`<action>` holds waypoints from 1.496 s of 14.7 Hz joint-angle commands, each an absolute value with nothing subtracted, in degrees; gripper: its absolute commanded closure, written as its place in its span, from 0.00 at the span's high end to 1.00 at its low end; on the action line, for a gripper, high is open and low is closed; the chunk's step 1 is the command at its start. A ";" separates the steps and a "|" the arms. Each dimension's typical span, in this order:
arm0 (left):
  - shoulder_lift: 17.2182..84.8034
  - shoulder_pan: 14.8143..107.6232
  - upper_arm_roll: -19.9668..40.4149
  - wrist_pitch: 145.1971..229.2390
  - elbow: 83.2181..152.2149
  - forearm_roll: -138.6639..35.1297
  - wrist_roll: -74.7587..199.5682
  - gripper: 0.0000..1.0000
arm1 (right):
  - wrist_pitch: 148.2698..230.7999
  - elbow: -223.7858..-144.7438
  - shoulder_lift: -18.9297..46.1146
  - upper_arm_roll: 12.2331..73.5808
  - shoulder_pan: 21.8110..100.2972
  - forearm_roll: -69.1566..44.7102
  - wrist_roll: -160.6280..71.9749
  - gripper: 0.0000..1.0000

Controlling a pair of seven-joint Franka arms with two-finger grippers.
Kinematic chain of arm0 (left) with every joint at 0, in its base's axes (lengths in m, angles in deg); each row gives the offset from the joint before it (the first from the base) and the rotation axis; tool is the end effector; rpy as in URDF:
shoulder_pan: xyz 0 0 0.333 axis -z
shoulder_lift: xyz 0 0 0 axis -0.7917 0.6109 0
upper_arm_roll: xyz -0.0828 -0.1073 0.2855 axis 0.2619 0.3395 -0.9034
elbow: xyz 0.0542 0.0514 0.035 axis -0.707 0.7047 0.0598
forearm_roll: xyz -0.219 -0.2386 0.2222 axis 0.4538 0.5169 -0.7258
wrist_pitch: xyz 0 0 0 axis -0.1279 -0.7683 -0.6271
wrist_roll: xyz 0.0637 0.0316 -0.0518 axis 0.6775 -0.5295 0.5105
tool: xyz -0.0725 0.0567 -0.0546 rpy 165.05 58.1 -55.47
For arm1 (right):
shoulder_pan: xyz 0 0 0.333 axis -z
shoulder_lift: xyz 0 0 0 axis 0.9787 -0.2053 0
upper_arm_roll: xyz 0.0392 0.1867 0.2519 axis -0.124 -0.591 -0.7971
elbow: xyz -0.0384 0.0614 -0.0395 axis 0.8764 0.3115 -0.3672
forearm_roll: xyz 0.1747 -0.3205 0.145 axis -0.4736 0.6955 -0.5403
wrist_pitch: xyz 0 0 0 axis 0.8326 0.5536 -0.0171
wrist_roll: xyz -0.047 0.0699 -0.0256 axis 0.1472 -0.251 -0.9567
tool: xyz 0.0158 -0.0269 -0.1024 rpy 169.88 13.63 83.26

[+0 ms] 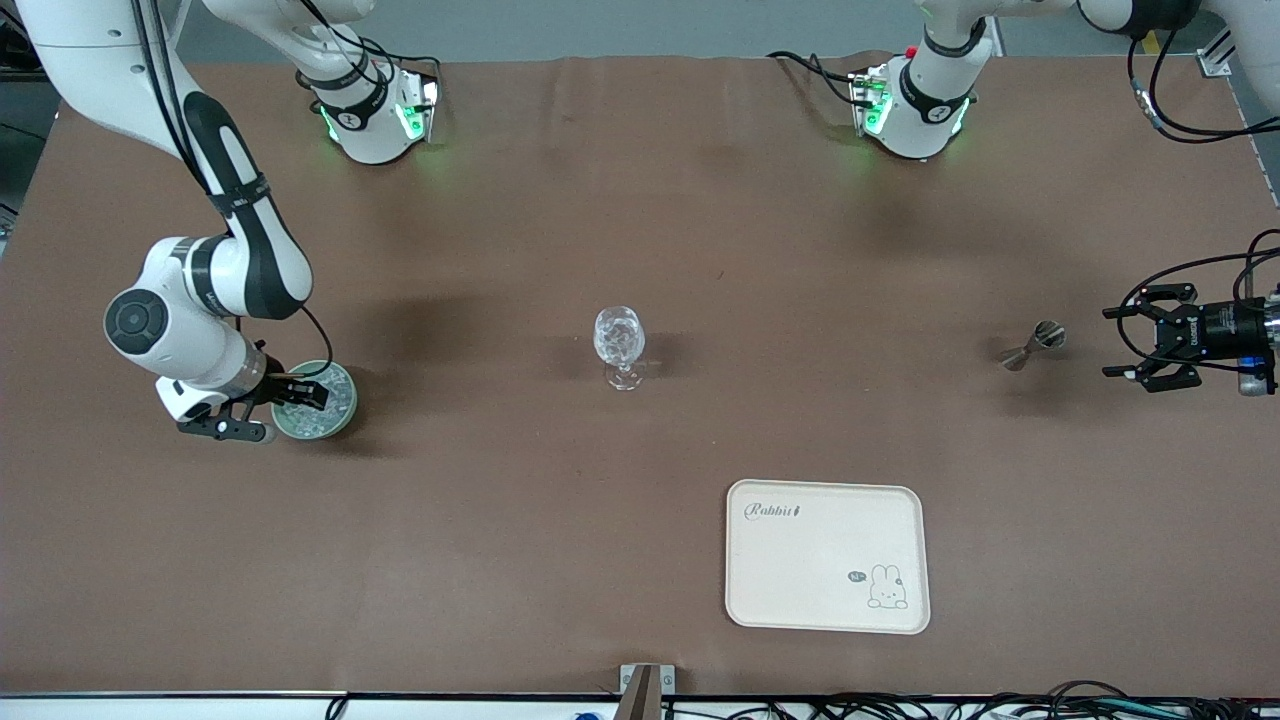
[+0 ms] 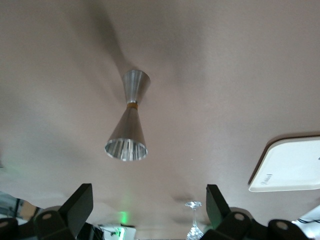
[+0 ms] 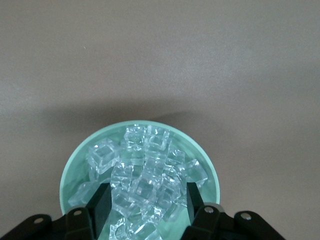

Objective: Pour wine and add ice with both arms
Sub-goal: 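Grasp an ice cube with the right gripper while the left gripper grasps the jigger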

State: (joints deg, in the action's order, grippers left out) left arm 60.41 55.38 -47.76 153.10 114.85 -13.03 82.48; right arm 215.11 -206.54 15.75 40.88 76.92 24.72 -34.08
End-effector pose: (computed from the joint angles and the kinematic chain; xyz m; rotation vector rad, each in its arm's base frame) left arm 0.5508 0.2481 0.2822 1.9786 1.5814 -0.8100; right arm 0.5764 -0.0219 0.2341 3.1126 -0.1951 -0.0389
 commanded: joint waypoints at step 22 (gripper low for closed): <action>73.02 52.96 -49.33 145.99 121.45 1.73 64.66 1.00 | 217.09 -207.94 14.91 40.71 76.13 24.18 -31.21 0.24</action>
